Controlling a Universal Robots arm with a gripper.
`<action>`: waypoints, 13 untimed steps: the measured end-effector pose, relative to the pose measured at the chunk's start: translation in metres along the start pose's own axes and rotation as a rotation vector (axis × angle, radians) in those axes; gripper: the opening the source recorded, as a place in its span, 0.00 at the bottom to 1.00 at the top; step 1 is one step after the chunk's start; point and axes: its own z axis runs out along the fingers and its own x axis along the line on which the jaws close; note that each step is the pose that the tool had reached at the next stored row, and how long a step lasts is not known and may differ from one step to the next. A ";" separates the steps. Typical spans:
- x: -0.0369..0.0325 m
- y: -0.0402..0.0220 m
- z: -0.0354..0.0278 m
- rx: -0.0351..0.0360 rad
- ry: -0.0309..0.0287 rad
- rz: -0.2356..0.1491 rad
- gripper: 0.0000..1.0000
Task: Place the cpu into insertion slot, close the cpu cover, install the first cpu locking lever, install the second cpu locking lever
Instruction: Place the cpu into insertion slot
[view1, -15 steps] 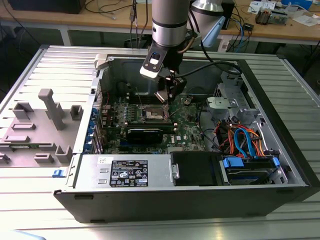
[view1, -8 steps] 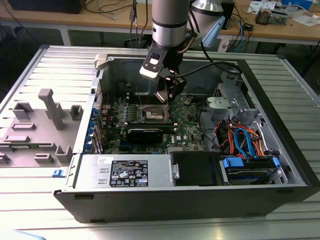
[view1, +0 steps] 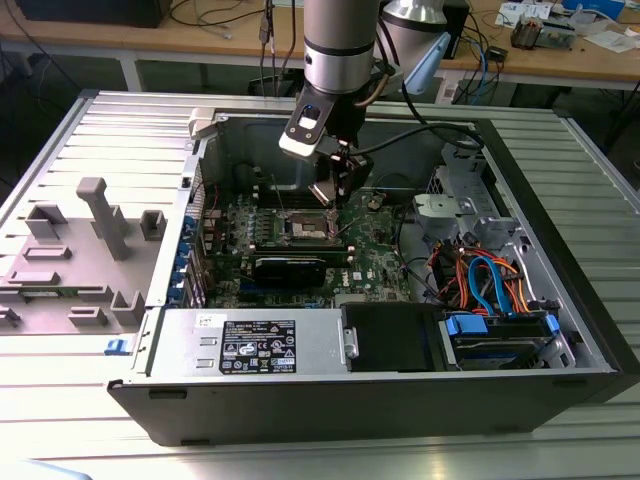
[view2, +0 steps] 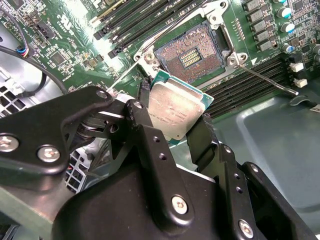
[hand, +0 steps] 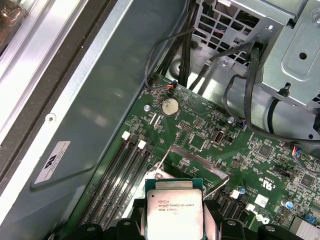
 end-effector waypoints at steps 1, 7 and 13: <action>0.0000 0.0000 0.0001 0.0000 -0.0001 0.001 0.55; 0.0000 0.0000 0.0002 0.0000 -0.0005 0.007 0.55; 0.0000 0.0000 0.0005 0.0038 -0.0082 0.017 0.55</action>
